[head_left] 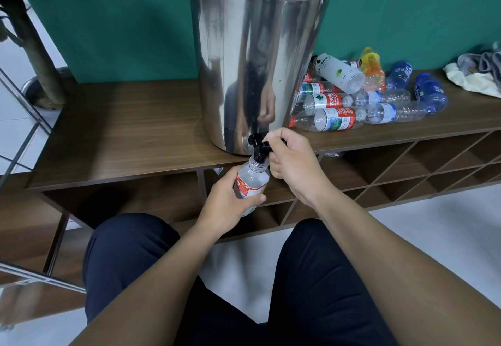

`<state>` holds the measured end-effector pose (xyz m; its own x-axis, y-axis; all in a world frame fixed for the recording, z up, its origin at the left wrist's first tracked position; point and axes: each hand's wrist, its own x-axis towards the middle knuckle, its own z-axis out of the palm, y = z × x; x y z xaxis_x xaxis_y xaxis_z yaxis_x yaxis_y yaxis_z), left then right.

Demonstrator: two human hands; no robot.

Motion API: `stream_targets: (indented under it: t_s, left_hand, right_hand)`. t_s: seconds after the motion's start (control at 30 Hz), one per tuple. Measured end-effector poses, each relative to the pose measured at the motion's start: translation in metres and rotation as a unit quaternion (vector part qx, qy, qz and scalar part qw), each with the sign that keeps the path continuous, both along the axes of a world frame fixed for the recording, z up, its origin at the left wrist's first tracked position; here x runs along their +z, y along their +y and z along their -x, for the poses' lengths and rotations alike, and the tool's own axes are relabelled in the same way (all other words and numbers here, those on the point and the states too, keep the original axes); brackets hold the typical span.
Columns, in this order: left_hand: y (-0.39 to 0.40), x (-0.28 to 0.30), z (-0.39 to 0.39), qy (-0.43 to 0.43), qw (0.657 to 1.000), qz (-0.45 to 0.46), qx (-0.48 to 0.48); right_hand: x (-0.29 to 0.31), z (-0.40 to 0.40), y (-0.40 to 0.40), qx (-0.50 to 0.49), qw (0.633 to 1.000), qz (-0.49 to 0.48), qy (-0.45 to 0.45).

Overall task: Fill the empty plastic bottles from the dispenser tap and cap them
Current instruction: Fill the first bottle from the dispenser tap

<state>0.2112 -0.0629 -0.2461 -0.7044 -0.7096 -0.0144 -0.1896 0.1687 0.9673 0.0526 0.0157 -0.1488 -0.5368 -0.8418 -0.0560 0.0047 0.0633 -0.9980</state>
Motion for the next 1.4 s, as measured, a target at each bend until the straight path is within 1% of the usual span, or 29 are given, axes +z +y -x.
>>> stream_targets:
  t_s: [0.5, 0.93, 1.2, 1.4]
  left_hand:
    - [0.0007, 0.0014, -0.0005, 0.001, 1.000, 0.001, -0.004]
    - [0.0016, -0.0002, 0.0015, 0.022, 1.000, -0.003, 0.000]
    - [0.0018, -0.0001, 0.0010, 0.010, 1.000, -0.007, -0.010]
    - [0.0013, -0.0019, 0.0024, 0.022, 1.000, -0.016, -0.003]
  right_hand:
    - [0.0015, -0.0013, 0.0000, -0.005, 1.000, -0.004, 0.005]
    - [0.0031, -0.0027, 0.0004, -0.012, 1.000, -0.004, 0.001]
    - [0.0037, -0.0024, 0.0006, -0.013, 1.000, -0.008, 0.008]
    - [0.0043, -0.0043, -0.0004, -0.021, 1.000, -0.003, 0.000]
